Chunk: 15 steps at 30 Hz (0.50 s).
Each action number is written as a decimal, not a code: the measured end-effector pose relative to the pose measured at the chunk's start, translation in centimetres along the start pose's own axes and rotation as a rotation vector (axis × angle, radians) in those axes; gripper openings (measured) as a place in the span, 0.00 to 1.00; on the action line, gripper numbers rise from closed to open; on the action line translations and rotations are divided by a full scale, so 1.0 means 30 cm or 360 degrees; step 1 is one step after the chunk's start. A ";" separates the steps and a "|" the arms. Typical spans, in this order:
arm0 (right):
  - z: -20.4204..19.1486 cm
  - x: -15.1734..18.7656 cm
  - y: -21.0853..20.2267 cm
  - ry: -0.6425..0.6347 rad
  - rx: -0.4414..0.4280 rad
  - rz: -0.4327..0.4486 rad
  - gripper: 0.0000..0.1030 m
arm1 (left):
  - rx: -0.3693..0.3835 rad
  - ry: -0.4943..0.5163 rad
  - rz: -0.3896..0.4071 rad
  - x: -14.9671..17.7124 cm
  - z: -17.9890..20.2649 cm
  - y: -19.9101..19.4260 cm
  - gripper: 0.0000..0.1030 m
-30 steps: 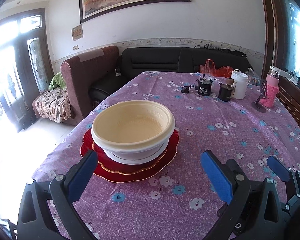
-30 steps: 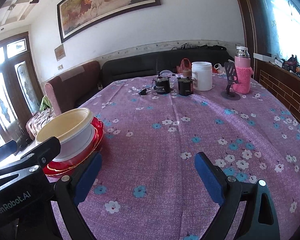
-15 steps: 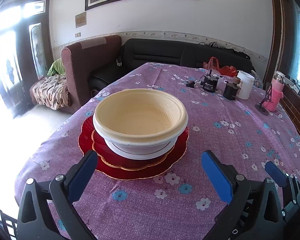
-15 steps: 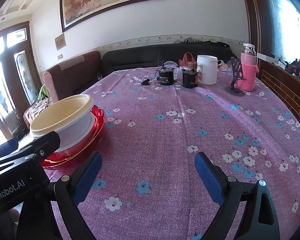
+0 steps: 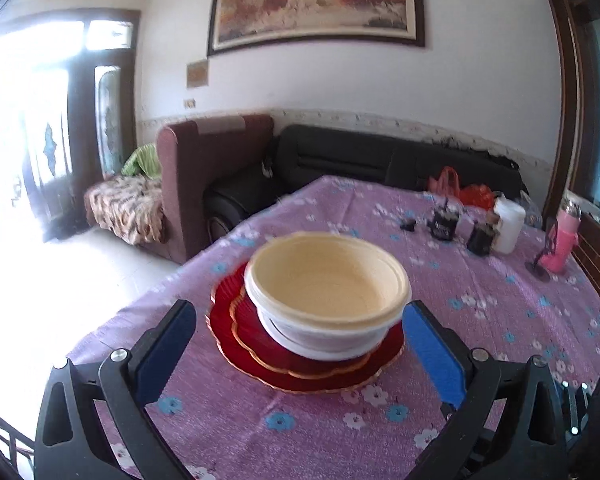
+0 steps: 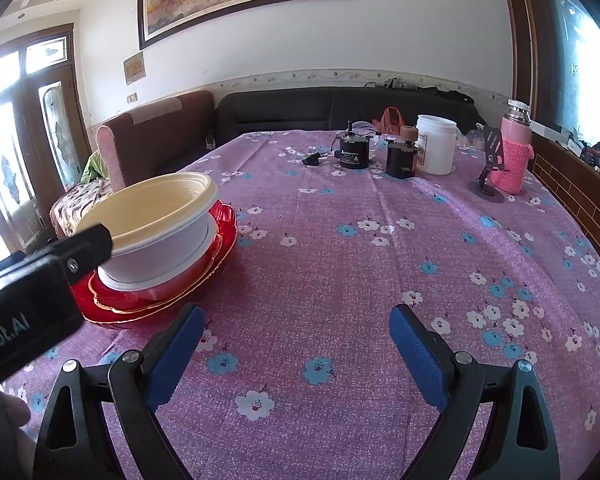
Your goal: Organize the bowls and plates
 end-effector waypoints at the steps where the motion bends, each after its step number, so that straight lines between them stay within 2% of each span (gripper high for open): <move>1: -0.006 -0.001 -0.004 -0.0006 0.0001 0.0008 0.93 | -0.0029 -0.0024 0.0074 -0.014 -0.016 -0.034 1.00; 3: -0.021 -0.006 -0.009 -0.0025 0.0004 0.0019 0.93 | -0.0118 -0.0078 0.0200 -0.022 -0.043 -0.093 1.00; 5: -0.042 -0.012 -0.009 -0.0048 -0.0006 0.0014 0.93 | -0.0172 -0.0054 0.0235 -0.028 -0.048 -0.110 1.00; 8: -0.081 -0.026 -0.010 -0.0098 -0.0022 0.0005 0.93 | -0.0039 0.0055 0.0081 -0.034 -0.034 -0.063 1.00; 10: -0.108 -0.032 -0.017 -0.0137 -0.0027 0.0011 0.93 | 0.0016 0.0021 -0.0031 -0.031 -0.046 -0.020 1.00; 12: -0.133 -0.037 -0.026 -0.0174 -0.0032 0.0017 0.93 | 0.0032 -0.0008 -0.0088 -0.027 -0.060 0.011 1.00; 15: -0.164 -0.041 -0.036 -0.0214 -0.0040 0.0025 0.93 | 0.0015 -0.0040 -0.0107 -0.028 -0.091 0.030 1.00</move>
Point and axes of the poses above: each gripper's, at about its wrist camera, not at the fingertips, and y roughly the way its jaws point, z to its right, x to its underside, the point moved 3 cm from there along y, roughly the way its jaws point, and after that the axes turned 13 degrees about -z, right-handed, at the moved point
